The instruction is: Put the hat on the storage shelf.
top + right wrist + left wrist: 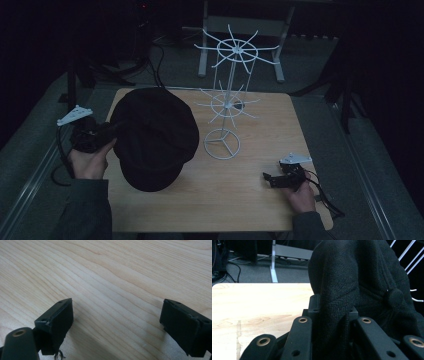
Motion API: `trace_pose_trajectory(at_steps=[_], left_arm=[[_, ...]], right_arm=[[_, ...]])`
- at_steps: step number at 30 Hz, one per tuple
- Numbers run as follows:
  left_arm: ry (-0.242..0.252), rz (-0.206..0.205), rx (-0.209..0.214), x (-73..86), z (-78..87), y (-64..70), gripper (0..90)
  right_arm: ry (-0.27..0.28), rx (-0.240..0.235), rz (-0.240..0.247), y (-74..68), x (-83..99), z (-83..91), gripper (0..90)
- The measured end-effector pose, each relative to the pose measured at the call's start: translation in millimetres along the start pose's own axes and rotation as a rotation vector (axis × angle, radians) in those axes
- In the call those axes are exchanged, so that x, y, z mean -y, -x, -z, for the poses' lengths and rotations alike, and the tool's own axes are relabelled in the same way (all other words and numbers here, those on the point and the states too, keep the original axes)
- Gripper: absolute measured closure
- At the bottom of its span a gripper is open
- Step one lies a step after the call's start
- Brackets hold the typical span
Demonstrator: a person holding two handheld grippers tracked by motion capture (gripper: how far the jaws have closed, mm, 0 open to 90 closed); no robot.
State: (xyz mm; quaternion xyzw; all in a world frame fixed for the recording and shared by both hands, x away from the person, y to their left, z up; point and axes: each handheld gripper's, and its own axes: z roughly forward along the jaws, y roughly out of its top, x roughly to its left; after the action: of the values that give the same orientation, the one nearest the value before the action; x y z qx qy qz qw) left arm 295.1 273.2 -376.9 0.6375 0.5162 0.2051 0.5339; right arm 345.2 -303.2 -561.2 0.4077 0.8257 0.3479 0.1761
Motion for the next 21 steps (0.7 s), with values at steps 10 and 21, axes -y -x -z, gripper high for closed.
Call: trace_pose_trajectory(at_steps=[10, 21], left_arm=[[0.018, -0.001, 0.025, -8.0, 2.6, 2.7, 76.4], [0.032, -0.011, 0.05, -16.3, 4.9, 7.0, 76.3]], right_arm=[[0.0, 0.0, 0.0, 0.0, 0.0, 0.0, 11.4], [0.0, 0.0, 0.001, 0.1, 0.0, 0.0, 11.4]])
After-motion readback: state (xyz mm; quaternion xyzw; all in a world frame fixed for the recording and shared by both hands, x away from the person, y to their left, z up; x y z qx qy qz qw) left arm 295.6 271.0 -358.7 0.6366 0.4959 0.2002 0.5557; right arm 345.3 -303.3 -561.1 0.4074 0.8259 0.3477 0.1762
